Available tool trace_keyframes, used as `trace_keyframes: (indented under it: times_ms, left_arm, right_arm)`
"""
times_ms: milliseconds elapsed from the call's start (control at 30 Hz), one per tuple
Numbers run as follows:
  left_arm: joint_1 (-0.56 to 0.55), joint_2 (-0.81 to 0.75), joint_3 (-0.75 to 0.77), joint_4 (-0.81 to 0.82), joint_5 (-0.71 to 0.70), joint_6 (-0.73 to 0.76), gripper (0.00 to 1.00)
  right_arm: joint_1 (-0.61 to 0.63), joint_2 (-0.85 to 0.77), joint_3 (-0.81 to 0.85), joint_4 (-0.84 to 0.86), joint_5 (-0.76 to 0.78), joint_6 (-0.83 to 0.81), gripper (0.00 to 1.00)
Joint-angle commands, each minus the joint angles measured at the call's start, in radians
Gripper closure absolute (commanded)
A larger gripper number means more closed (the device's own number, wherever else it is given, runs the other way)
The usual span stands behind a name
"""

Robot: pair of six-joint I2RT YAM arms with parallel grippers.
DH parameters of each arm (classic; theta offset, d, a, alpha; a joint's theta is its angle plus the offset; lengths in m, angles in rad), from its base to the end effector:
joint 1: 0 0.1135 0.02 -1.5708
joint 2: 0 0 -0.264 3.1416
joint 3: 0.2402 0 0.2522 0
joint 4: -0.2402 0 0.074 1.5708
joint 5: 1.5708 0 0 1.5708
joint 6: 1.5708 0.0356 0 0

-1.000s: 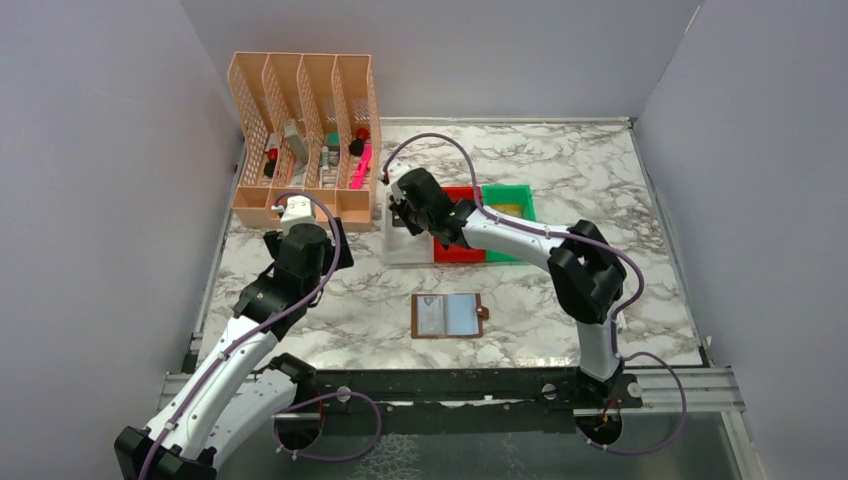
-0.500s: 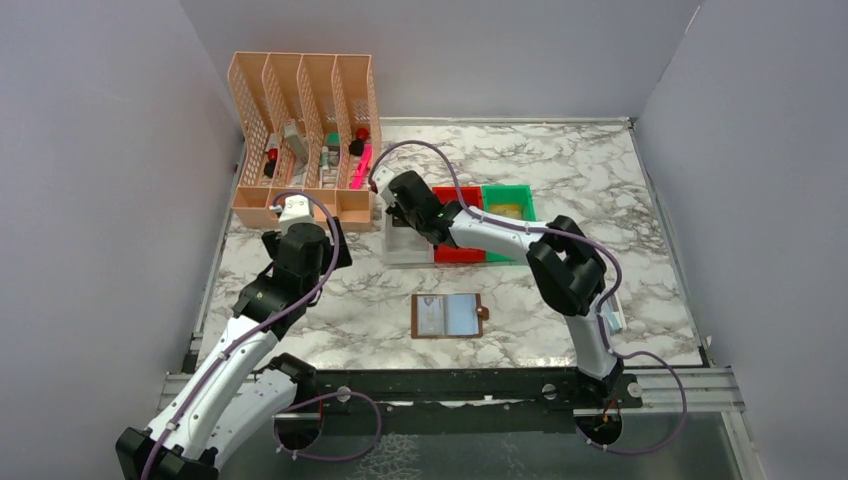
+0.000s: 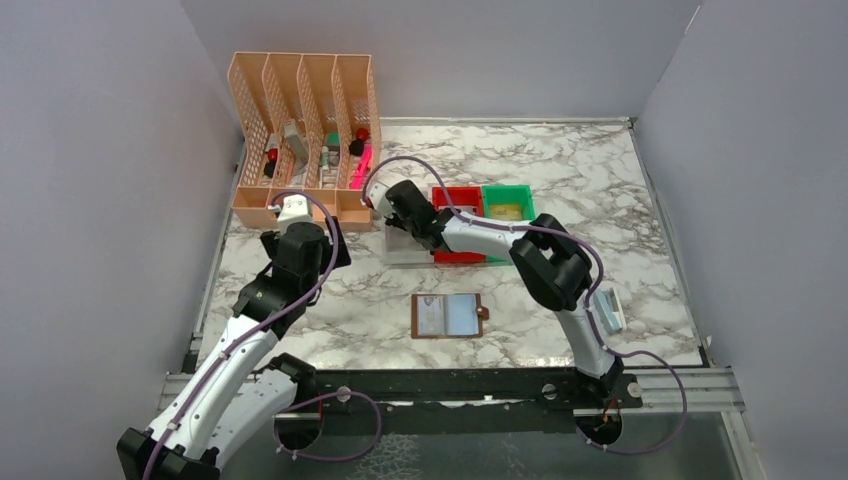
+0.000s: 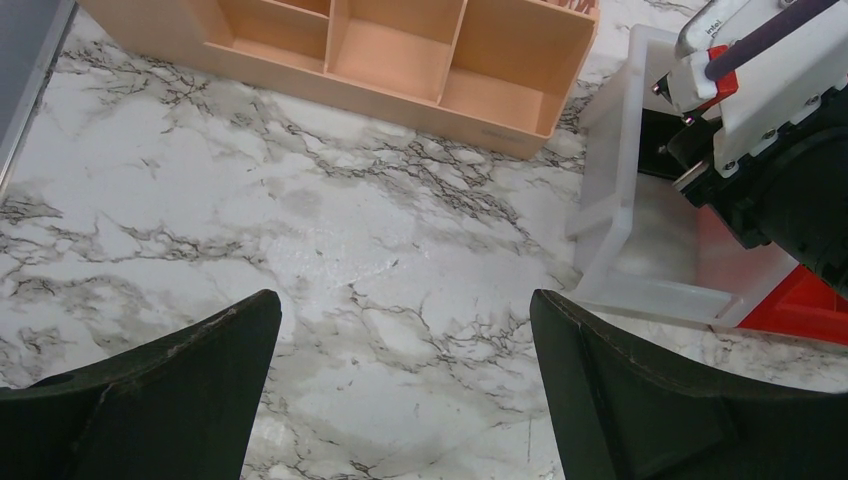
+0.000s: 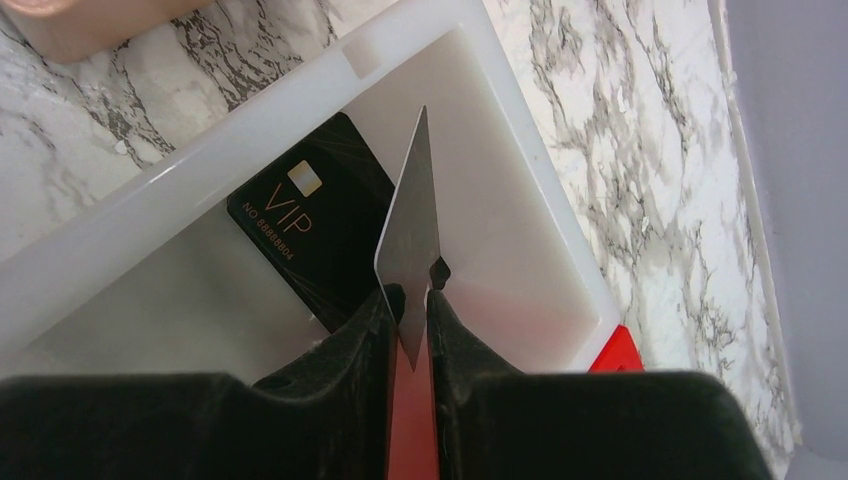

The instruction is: Take the credit cards out of the card holder

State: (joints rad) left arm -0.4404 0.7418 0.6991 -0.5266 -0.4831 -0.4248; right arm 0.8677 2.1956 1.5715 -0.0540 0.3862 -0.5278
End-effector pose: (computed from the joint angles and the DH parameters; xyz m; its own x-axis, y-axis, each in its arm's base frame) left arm 0.1532 -0.0539 0.2845 -0.4540 -0.1895 -0.8706 -0.1795 0.9765 -0.1190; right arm 0.3281 0.3663 0.1661 -0.0900 -0.8278 -0.5538 -0.6509 0.4698 -0.5964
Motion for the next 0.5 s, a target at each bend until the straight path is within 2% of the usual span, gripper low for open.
trace_keyframes:
  times_ms: [0,200,300,467]
  left_arm:
    - [0.009,-0.001,0.004,0.000,0.008,0.006,0.02]
    - [0.012,0.000,0.002,0.001,0.011,0.006,0.02]
    - [0.014,0.001,0.002,0.002,0.015,0.006,0.02]
    - [0.015,0.003,0.002,0.003,0.019,0.006,0.02]
  right_arm:
    - [-0.001,0.005,-0.005,0.006,-0.031,-0.024,0.76]
    - [-0.001,0.010,-0.004,-0.003,-0.032,-0.012,0.74]
    - [-0.001,0.006,-0.008,-0.001,-0.042,-0.001,0.62]
    - [-0.003,-0.001,-0.015,0.019,-0.049,0.033,0.56]
